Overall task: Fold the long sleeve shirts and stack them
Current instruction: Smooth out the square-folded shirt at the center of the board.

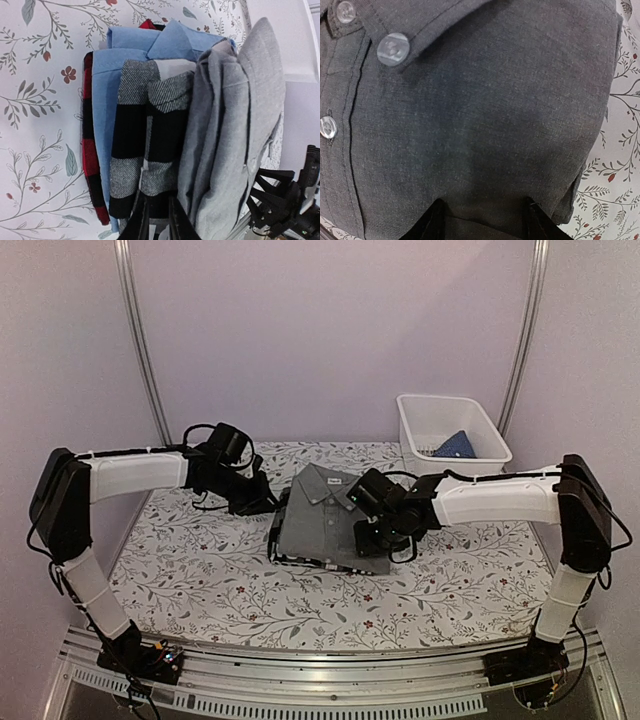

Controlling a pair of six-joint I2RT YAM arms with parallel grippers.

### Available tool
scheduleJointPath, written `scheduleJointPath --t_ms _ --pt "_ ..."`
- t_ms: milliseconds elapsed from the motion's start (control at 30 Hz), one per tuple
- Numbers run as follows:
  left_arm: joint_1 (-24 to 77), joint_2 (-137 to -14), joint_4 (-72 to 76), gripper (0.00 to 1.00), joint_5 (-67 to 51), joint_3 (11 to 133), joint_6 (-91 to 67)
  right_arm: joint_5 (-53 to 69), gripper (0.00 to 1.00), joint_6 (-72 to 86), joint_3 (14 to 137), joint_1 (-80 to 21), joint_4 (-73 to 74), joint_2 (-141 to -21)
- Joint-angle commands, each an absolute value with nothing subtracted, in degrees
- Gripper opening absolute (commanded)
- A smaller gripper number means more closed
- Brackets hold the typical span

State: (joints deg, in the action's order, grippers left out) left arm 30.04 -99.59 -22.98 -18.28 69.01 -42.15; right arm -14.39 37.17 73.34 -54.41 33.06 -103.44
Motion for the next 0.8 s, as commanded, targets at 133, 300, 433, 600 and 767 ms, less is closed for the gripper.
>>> scheduleJointPath --t_ms 133,300,433,600,767 --pt "31.64 -95.39 -27.16 0.21 -14.53 74.15 -38.16 -15.02 0.57 38.58 71.72 -53.62 30.67 -98.35" --pt "35.0 -94.47 -28.28 0.25 -12.63 77.09 -37.49 -16.91 0.73 39.96 66.08 -49.96 29.95 -89.94" --pt "38.29 -95.02 -28.21 0.3 -12.4 79.53 -37.35 -10.78 0.89 39.71 59.57 -44.46 22.62 -84.79" --pt "41.37 -96.03 -27.98 0.37 -13.07 81.46 -37.5 4.87 0.99 38.74 50.65 -38.12 5.35 -82.5" --pt "41.92 -94.72 -27.13 0.44 -13.71 80.94 -37.42 12.05 0.99 42.05 45.85 -34.14 -10.35 -86.74"
